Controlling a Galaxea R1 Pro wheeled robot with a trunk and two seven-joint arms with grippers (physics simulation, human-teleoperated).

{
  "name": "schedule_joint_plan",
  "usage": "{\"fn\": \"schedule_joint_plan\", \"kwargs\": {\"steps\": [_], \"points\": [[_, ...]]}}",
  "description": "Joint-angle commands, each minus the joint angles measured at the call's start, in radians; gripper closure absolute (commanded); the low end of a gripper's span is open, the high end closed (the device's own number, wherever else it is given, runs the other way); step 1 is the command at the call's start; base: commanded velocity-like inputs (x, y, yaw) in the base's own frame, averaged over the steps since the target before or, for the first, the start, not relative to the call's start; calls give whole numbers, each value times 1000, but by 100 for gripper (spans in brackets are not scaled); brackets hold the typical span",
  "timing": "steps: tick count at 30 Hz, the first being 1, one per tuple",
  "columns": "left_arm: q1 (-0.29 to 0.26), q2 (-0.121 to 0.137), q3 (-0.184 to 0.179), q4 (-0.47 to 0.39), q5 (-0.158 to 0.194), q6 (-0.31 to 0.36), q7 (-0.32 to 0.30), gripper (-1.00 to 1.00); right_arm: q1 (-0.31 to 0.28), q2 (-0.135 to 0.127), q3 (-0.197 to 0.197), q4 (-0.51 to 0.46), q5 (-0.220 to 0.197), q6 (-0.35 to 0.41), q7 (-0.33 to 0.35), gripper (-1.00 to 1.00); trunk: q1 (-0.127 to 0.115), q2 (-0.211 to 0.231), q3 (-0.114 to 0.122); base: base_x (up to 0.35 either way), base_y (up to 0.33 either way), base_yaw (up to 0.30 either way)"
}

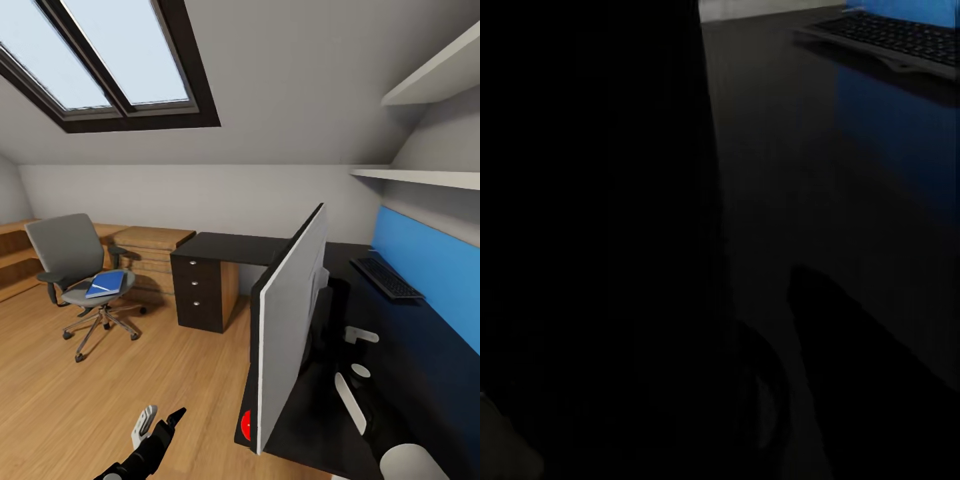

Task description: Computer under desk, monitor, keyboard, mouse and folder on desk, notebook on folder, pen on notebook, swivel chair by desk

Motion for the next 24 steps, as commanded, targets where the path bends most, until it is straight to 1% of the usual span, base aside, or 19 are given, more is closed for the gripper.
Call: {"fn": "schedule_joint_plan", "kwargs": {"steps": [1,7,9,10,14,15,19,24], "points": [[0,1,-2,0,8,3,0,-100,-1,-1,2,-3,-4,1,-8,100,0,-1,-1,0,0,0],[0,1,-1,0,8,3,-2,-100,-1,-4,0,-6,-4,-4,-1,100,0,-1,-1,0,0,0],[0,1,-1,-1,9,3,-3,-100,-1,-16,0,-7,-3,-5,5,100,0,-1,-1,0,0,0],[0,1,-1,-1,9,3,-4,-100,-1,-26,1,-7,-3,-5,8,100,0,-1,-1,0,0,0],[0,1,0,0,9,3,-5,-100,-1,-40,1,-6,-3,-5,13,100,0,-1,-1,0,0,0],[0,2,0,-1,10,2,-13,-100,0,-47,3,-9,-2,-8,27,100,0,-1,-1,-204,-148,0],[0,2,1,-1,10,2,-15,-100,1,-50,3,-13,1,-11,81,100,0,-1,-1,-115,-80,0],[0,2,1,-1,9,2,-15,-100,1,-50,3,-15,2,-14,110,100,0,-1,-1,-37,-26,0]]}}
